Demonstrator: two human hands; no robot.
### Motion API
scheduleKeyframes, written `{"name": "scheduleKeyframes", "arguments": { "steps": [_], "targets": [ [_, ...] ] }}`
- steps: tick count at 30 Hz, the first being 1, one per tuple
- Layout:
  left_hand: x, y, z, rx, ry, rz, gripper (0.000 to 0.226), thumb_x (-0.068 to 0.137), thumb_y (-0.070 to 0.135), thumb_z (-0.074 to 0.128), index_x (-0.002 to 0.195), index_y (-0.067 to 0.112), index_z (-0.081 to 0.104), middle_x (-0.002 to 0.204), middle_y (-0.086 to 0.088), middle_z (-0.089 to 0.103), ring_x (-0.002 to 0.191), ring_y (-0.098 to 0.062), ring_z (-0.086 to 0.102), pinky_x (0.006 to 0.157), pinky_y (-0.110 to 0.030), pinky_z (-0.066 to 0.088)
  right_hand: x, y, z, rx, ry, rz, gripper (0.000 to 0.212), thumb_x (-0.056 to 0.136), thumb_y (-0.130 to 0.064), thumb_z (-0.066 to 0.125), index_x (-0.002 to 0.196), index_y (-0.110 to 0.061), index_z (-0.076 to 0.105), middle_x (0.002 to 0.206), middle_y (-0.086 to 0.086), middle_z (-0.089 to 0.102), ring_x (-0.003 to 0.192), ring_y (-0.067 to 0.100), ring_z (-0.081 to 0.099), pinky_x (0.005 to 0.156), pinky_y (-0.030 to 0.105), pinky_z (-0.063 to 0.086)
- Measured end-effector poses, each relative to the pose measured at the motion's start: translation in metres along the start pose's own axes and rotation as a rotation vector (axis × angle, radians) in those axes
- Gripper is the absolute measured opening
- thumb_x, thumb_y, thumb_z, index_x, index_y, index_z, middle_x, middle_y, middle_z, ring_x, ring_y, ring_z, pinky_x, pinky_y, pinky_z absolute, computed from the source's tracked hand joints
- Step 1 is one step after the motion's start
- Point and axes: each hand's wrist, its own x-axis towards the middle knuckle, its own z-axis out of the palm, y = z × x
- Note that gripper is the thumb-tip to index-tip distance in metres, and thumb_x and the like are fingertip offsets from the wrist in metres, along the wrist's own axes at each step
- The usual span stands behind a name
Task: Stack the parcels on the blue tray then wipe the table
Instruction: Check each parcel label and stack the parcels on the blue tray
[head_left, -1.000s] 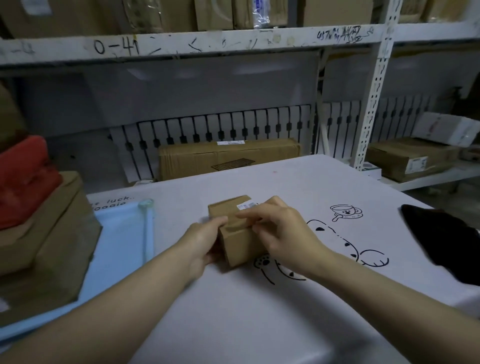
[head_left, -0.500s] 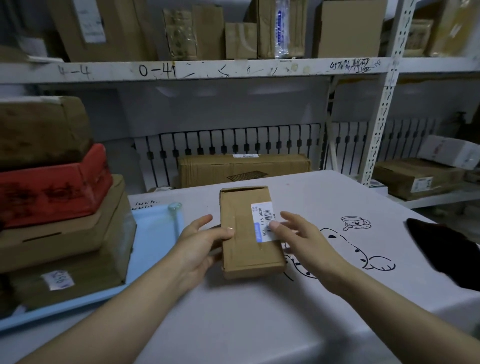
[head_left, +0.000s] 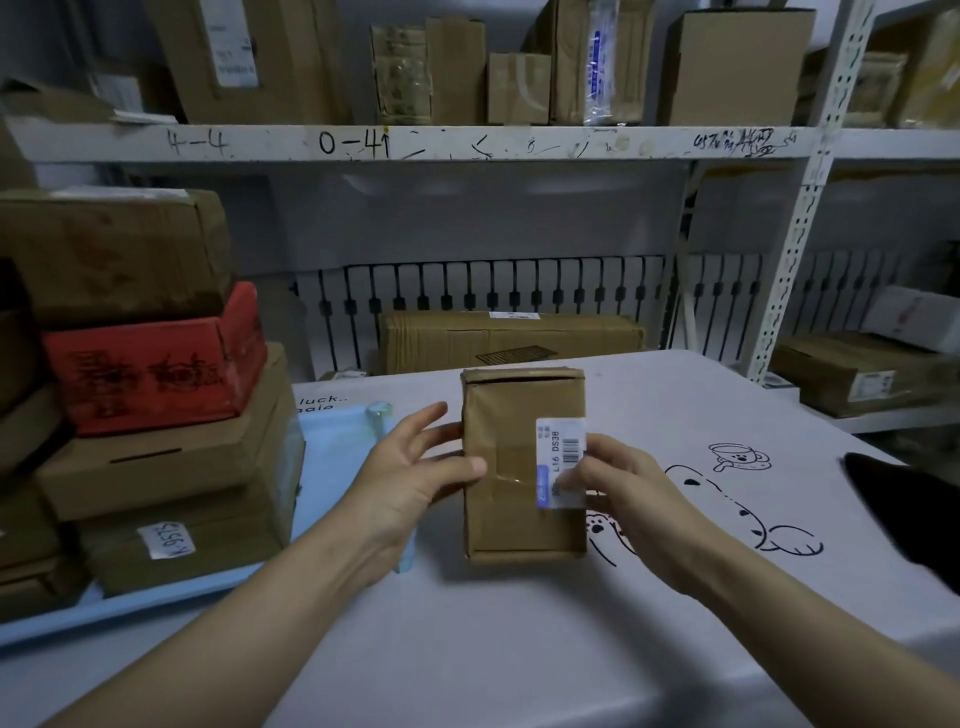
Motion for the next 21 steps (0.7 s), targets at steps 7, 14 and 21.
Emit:
{"name": "scheduleKeyframes", "arguments": {
  "steps": [7, 14, 21],
  "targets": [
    [-0.0050, -0.0010, -0.0083, 0.220, -0.057, 0.161, 0.066, 0.073, -0.015, 0.073, 0.119, 0.032, 0.061, 0.115, 0.013, 0.070, 0.111, -0.008, 0.064, 0.079, -0.019, 0.054, 0.0040, -0.0002, 0.0011, -0.042, -0.011, -0.115, 0.059, 0.058, -0.005, 0.062, 0.115, -0.017, 0.066, 0.109, 0.002, 0.075, 0.109, 0.018, 0.067, 0.089, 0.031, 0.053],
    [-0.0084, 0.0025, -0.0091, 0.261, -0.044, 0.183, 0.064, 0.073, -0.017, 0.071, 0.117, 0.028, 0.059, 0.116, 0.013, 0.065, 0.113, -0.006, 0.060, 0.071, -0.012, 0.052, 0.0028, 0.0004, 0.0048, -0.073, -0.019, -0.145, 0.062, 0.058, -0.005, 0.063, 0.117, -0.022, 0.066, 0.117, 0.000, 0.071, 0.111, 0.015, 0.065, 0.076, 0.023, 0.055],
    [-0.0083, 0.0026, -0.0098, 0.160, 0.014, 0.137, 0.060, 0.072, -0.023, 0.061, 0.112, 0.021, 0.064, 0.099, 0.004, 0.070, 0.090, -0.013, 0.067, 0.076, -0.026, 0.051, -0.0015, 0.0002, 0.0031, -0.146, -0.047, -0.099, 0.077, 0.060, -0.016, 0.076, 0.133, -0.034, 0.057, 0.125, -0.007, 0.068, 0.116, 0.013, 0.063, 0.097, 0.045, 0.054]
  ]
}}
